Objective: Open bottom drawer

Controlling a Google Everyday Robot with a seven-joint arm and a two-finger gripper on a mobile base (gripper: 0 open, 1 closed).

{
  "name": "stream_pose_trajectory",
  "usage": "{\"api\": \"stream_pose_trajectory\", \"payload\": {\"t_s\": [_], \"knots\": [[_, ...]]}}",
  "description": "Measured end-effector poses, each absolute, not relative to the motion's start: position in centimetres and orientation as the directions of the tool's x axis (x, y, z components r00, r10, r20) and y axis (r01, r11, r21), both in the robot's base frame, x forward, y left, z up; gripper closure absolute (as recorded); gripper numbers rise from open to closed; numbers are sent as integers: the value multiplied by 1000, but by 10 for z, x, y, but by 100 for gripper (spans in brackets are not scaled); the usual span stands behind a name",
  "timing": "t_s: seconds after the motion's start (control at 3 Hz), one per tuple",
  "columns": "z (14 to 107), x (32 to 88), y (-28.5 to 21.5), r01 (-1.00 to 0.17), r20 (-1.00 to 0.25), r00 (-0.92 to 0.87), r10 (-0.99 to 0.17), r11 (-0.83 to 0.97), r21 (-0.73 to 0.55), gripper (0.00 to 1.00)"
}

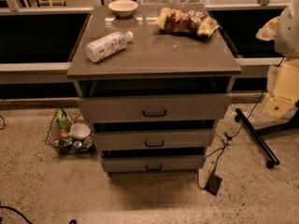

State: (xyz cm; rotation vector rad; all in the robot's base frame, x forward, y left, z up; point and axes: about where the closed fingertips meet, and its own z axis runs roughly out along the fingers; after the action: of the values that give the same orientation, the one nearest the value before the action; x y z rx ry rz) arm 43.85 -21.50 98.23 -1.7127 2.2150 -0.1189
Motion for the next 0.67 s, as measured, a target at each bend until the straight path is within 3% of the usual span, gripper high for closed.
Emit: {"api": "stream_pose_trajectory", "payload": {"t_s": [0.67], "knots": [[945,448,-199,-951,-247,-140,-959,199,-235,0]]}}
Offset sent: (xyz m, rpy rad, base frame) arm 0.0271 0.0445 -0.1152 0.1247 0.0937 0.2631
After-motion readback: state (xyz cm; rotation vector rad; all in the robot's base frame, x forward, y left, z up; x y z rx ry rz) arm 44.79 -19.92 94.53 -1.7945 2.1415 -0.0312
